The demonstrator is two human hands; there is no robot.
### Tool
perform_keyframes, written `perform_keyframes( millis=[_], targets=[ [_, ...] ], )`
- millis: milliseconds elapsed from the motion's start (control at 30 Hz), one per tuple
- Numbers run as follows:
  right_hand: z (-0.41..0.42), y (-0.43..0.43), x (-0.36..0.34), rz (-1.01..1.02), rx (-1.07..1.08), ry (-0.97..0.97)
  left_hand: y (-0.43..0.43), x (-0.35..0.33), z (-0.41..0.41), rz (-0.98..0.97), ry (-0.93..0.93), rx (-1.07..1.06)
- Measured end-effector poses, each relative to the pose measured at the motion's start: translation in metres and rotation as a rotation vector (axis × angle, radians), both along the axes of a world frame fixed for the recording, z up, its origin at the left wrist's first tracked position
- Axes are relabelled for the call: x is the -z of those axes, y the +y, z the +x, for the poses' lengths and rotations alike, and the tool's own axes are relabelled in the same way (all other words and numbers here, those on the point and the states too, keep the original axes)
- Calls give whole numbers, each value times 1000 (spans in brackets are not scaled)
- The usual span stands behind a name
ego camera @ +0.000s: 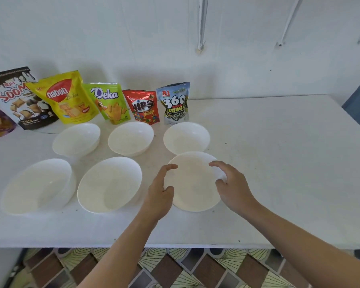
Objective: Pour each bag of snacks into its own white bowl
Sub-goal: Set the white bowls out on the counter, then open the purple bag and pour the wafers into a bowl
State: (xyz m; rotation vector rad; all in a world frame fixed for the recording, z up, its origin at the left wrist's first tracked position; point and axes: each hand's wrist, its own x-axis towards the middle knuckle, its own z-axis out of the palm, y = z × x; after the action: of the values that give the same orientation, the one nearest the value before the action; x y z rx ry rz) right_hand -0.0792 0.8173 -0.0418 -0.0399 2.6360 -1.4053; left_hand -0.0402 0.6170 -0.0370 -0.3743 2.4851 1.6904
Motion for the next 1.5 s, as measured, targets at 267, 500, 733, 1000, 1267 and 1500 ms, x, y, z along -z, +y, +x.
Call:
perform_keyframes(
  millis=[267, 500, 733, 1000, 1267, 1500],
  targets=[
    [-3, -4, 9, 58, -63, -49, -6, 8, -1, -48, -55, 21],
    [2, -6, 8, 60, -42, -32, -12, 4, 1, -64, -87, 96],
    [0, -9, 3, 120, -44, 47, -15, -2, -4, -137, -58, 156],
    [-18, -39, -41, 30, -90, 284, -42, -56, -14, -141, 230, 55],
    [-29, -116, -98, -178, -228, 446, -120, -116, 2, -46, 427, -210],
    [-38, -227, -122, -301, -384, 498, -218, -143, 21, -30, 531, -328]
  ],
)
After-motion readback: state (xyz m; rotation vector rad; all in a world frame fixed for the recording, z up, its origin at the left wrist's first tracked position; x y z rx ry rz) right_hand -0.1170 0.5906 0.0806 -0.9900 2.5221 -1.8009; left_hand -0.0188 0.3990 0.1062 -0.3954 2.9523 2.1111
